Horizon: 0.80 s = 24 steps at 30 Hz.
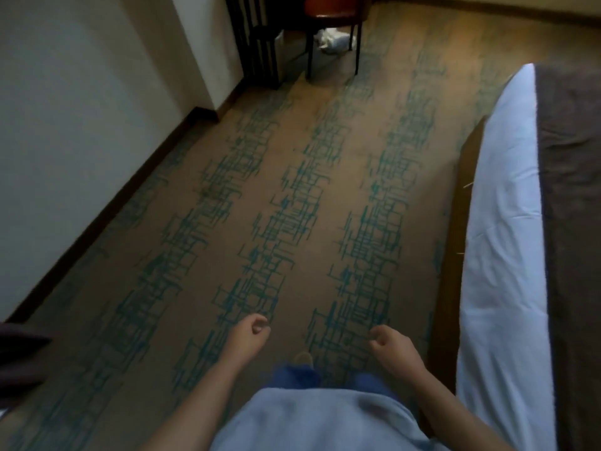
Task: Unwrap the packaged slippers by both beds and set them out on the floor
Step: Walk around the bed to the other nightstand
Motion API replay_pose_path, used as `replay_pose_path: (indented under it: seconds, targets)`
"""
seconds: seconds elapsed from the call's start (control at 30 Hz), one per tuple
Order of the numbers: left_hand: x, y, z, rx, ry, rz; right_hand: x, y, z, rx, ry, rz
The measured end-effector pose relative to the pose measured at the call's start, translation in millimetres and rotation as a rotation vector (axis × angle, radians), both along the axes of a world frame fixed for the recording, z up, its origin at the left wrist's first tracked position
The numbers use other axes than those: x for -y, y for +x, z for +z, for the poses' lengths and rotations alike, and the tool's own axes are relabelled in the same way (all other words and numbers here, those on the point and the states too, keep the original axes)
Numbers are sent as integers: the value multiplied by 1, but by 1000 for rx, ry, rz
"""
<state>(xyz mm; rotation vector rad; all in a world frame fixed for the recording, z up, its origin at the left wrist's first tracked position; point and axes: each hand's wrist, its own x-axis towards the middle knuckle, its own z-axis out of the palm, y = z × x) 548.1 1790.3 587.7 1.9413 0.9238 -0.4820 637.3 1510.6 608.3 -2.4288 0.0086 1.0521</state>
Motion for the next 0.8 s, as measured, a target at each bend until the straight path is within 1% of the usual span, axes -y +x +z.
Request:
replay_pose_path:
  seconds: [0.1,0.2,0.33,0.4,0.5,0.57,0.67,0.8]
  targets:
    - [-13,87,7,34,14,-66,3,40,-1,-23,-20,-101]
    - [-13,168,15,73,-4,-84,14,80,-10,-51,-30,-206]
    - [-6,260,3,94,-11,-84,29,150,-32,-127,-40,-258]
    - [3,302,0,83,-21,-70,39,201,-35,-122,-39,-254]
    - [20,359,2,54,-39,-55,54,290,-25,-52,-24,-267]
    - [27,395,2,41,-44,-30,59,352,-18,-36,-22,-215]
    - [33,447,0,32,-54,13,56,441,-8,-40,-25,-159]
    - [29,508,-2,7,-58,35,39,541,1,-25,-3,-168]
